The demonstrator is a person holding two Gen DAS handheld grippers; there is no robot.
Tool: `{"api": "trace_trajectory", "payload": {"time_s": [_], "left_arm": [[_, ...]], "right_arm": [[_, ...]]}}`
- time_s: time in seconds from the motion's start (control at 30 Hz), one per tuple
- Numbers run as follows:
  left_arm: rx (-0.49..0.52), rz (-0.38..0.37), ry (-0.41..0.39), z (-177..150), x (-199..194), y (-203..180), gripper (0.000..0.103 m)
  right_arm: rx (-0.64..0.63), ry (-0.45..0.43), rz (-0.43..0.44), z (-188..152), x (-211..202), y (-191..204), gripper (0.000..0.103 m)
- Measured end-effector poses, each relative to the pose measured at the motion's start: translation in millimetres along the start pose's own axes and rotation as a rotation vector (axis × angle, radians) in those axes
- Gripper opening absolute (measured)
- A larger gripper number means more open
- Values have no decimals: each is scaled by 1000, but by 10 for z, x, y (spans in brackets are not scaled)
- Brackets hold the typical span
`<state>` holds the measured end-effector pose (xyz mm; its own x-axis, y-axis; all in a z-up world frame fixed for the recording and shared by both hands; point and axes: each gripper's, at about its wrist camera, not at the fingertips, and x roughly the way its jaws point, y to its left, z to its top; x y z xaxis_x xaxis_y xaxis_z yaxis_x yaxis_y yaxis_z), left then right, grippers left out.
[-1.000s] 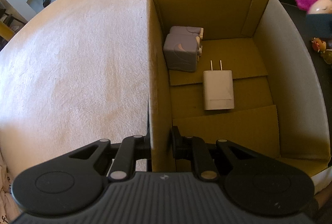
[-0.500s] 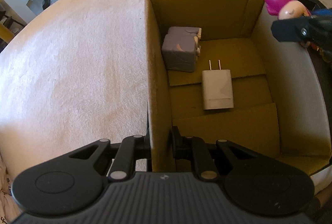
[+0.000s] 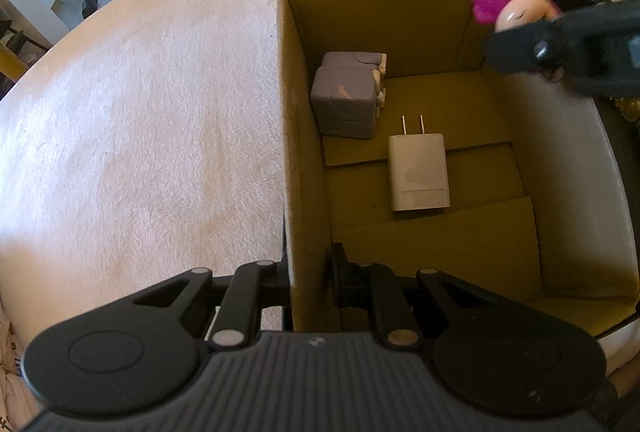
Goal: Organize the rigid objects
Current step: 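Lift the pink doll with the right gripper and carry it over the box, then open the right gripper to drop the pink doll into the box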
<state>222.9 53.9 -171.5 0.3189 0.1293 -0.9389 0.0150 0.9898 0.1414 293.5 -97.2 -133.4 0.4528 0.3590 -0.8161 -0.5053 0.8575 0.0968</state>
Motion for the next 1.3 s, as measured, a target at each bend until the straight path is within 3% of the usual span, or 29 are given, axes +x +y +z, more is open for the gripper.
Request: {"api": "trace_trajectory", "payload": {"time_s": [0.17,0.6,1.3], "left_arm": [[6,-1,3,10,1,-5,14],[1,-5,0,7,36,35,14],[19,11,6,-1,47,-23,14]], "right_arm": [[4,46,13,-27,177,15,39],[-50,54,-3,13,326,108,41],[49,-32,21,-165,-314,-217,54]]}}
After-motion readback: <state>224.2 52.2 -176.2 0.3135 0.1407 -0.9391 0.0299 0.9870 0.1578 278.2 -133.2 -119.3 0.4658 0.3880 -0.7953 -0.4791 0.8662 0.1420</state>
